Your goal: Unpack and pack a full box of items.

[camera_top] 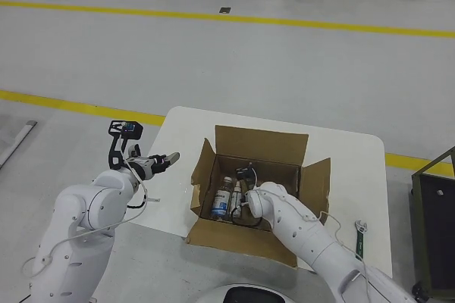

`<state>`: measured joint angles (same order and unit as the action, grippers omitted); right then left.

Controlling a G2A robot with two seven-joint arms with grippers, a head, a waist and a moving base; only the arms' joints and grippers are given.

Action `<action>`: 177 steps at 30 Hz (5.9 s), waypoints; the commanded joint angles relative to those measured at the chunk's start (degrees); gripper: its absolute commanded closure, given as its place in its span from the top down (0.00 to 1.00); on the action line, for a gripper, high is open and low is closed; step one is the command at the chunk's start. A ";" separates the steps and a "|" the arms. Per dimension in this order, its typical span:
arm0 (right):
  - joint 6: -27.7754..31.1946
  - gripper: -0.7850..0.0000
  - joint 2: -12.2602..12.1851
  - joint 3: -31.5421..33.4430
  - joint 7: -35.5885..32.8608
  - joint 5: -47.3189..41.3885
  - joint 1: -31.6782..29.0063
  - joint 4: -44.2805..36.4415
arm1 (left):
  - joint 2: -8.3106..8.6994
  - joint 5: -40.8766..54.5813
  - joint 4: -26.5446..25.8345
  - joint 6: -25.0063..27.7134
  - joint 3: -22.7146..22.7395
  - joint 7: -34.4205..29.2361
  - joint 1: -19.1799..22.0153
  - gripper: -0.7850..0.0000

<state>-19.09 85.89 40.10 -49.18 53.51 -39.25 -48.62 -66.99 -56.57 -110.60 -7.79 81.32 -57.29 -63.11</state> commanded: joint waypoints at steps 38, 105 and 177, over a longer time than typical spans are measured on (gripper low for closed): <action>-3.42 0.00 -12.88 61.71 -21.10 30.47 -48.64 -69.28 | 0.00 0.00 0.00 0.00 0.00 0.00 0.00 1.00; 16.23 0.44 -15.74 58.74 -24.43 22.41 -44.17 -43.62 | 0.00 0.00 0.00 0.00 0.00 0.00 0.00 1.00; 19.75 0.00 -17.36 64.09 -8.02 6.53 -49.74 -49.87 | 0.00 0.00 0.00 0.00 0.00 0.00 0.00 1.00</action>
<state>0.99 68.48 103.14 -58.86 61.88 -88.16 -96.98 -66.99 -56.57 -110.60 -7.79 81.32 -57.29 -63.11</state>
